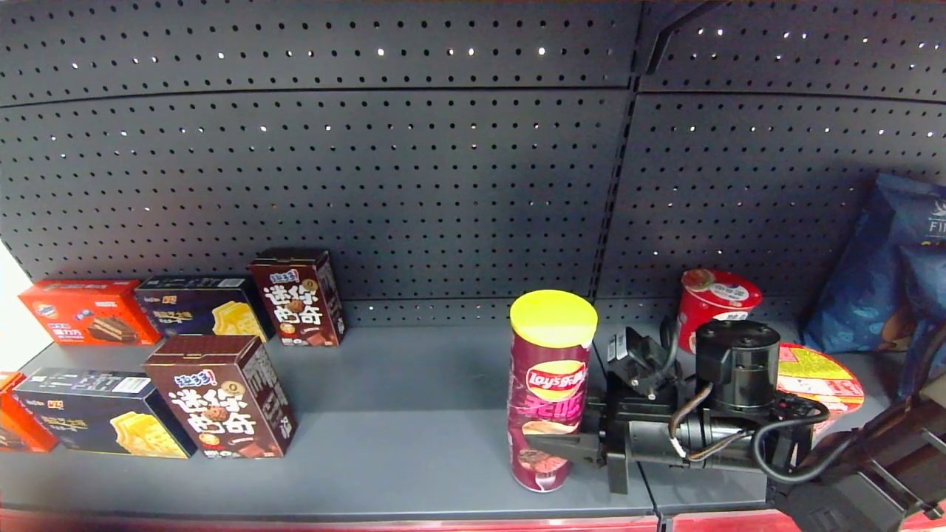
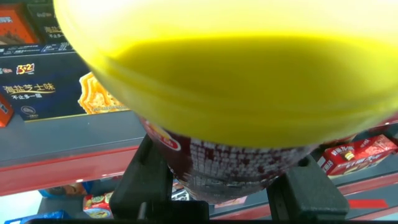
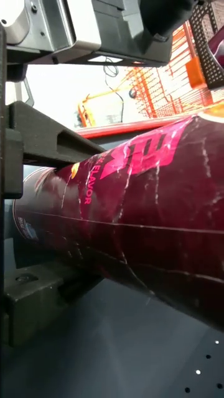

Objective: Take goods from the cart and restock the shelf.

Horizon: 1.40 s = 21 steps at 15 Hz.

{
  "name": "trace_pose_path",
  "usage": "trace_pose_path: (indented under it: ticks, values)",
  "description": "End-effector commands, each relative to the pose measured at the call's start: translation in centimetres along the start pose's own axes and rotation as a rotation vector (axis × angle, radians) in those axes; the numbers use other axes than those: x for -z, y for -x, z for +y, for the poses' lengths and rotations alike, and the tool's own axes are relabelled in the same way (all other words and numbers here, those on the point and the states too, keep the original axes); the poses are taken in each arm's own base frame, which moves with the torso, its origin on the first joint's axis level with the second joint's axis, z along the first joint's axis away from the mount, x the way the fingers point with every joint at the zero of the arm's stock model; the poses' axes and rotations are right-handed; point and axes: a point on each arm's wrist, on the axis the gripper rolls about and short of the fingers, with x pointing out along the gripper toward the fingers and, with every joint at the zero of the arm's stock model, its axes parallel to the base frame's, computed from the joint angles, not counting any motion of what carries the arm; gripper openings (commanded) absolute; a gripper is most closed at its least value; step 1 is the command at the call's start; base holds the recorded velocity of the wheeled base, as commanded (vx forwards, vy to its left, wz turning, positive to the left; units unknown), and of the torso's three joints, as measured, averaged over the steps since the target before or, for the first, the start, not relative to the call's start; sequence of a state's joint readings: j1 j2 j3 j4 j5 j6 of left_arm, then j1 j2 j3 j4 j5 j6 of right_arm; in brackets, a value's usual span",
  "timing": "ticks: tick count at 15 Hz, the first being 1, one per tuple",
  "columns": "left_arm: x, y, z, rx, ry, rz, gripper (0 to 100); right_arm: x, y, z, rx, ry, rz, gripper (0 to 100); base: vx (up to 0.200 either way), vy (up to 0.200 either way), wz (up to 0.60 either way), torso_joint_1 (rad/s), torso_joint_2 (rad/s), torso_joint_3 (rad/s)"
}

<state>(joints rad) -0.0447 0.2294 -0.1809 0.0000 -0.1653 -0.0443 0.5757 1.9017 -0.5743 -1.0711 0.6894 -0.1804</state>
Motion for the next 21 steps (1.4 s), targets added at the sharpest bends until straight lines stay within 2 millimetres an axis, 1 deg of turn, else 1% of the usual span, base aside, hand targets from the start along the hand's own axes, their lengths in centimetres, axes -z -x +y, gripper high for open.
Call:
trace_pose_path:
  ticks: [1, 7, 10, 11, 12, 13, 14, 16, 17, 19, 20, 21]
  values:
    - [0.0, 0.0, 0.0, 0.000, 0.000, -0.002, 0, 0.3, -0.4, -0.3, 0.000, -0.001, 0.003, 100, 0.000, 0.000, 0.00, 0.000, 0.00, 0.000]
    - [0.0, 0.0, 0.0, 0.002, 0.000, -0.001, 0, 0.2, -0.1, -0.1, 0.004, -0.003, 0.000, 100, 0.000, 0.000, 0.00, 0.000, 0.00, 0.000]
    - [0.0, 0.0, 0.0, 0.000, 0.000, -0.002, 0, -0.1, 0.8, 0.4, 0.029, -0.001, 0.000, 100, 0.000, 0.000, 0.00, 0.000, 0.00, 0.000]
    - [-0.1, 0.0, 0.0, 0.000, 0.000, -0.004, 0, -0.2, 1.9, 1.1, 0.042, -0.003, 0.005, 100, 0.000, 0.000, 0.00, 0.000, 0.00, 0.000]
    - [-0.1, 0.1, 0.0, 0.000, -0.001, -0.007, 0, -0.6, 3.6, 1.9, 0.064, 0.003, -0.006, 100, 0.000, 0.000, 0.00, 0.000, 0.00, 0.000]
    - [-0.1, 0.1, 0.0, 0.001, -0.001, -0.008, 0, -0.9, 3.9, 2.0, 0.069, 0.009, -0.012, 100, 0.000, 0.000, 0.00, 0.000, 0.00, 0.000]
    - [0.0, 0.4, -0.1, 0.001, -0.005, -0.030, 0, -2.7, 5.8, 2.9, 0.095, 0.051, -0.064, 100, 0.000, 0.000, 0.00, 0.000, 0.00, 0.000]
    - [0.0, 0.5, -0.1, 0.004, -0.007, -0.042, 0, -4.6, 8.2, 3.9, 0.129, 0.087, -0.109, 100, 0.000, 0.000, 0.00, 0.000, 0.00, 0.000]
    - [-0.1, 0.6, -0.1, 0.004, -0.007, -0.045, 0, -5.3, 8.9, 4.2, 0.136, 0.095, -0.119, 100, 0.000, 0.000, 0.00, 0.000, 0.00, 0.000]
    - [-1.1, 0.8, -0.2, 0.011, -0.014, -0.073, 0, -8.3, 11.7, 6.2, 0.174, 0.086, -0.108, 100, 0.000, 0.000, 0.00, 0.000, 0.00, 0.000]
    - [-1.4, 0.8, -0.2, 0.013, -0.015, -0.081, 0, -9.3, 12.5, 6.9, 0.214, 0.082, -0.100, 100, 0.000, 0.000, 0.00, 0.000, 0.00, 0.000]
    - [-2.3, 1.0, -0.3, 0.023, -0.019, -0.098, 0, -10.3, 13.9, 8.2, 0.277, 0.074, -0.084, 100, 0.000, 0.000, 0.00, 0.000, 0.00, 0.000]
